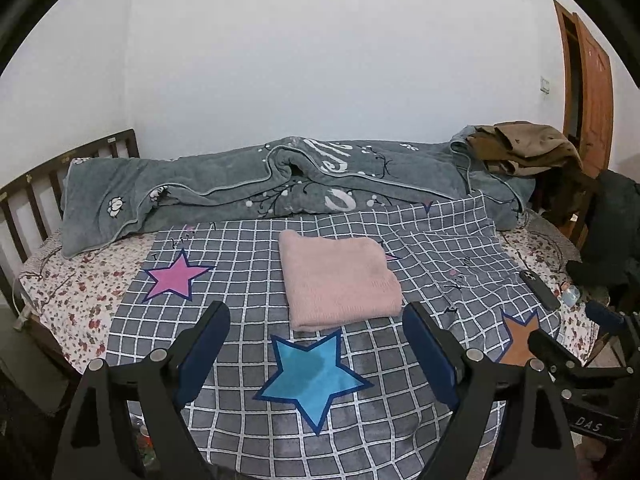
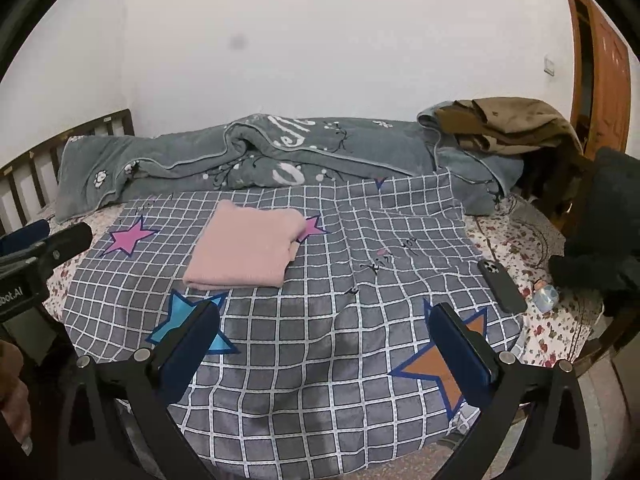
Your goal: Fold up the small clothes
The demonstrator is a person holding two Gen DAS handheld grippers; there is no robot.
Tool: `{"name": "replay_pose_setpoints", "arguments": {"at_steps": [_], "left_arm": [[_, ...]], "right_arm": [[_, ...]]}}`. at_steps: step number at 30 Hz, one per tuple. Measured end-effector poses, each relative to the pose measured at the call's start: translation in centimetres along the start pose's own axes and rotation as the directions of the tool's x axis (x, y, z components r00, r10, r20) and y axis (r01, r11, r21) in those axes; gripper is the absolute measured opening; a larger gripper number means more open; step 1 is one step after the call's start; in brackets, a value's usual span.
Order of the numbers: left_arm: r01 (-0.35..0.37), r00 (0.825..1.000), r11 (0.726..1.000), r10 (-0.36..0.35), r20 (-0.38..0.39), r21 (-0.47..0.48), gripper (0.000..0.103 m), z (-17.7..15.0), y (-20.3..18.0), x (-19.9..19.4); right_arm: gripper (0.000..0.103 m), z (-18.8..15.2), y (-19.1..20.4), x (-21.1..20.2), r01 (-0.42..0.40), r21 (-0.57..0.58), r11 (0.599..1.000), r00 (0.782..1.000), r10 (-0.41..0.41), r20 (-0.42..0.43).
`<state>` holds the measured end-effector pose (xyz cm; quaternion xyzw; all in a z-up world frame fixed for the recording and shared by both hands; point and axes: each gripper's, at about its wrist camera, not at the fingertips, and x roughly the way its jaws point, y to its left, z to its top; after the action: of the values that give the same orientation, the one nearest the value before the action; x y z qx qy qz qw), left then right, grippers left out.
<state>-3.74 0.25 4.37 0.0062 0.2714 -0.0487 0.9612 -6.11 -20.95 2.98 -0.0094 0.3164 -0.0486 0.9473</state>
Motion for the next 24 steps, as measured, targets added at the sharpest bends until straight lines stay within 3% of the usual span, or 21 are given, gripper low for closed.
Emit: {"name": "replay_pose_setpoints", "arguments": {"at_steps": [24], "left_arm": [[-0.018, 1.0, 1.0, 0.018, -0.007, -0.009, 0.088, -0.22, -0.13, 0.61]], "right_arm": [[0.103, -0.11, -1.02, -0.13, 0.001, 0.052, 0.999, 1.0, 0.0, -0.002]]}}
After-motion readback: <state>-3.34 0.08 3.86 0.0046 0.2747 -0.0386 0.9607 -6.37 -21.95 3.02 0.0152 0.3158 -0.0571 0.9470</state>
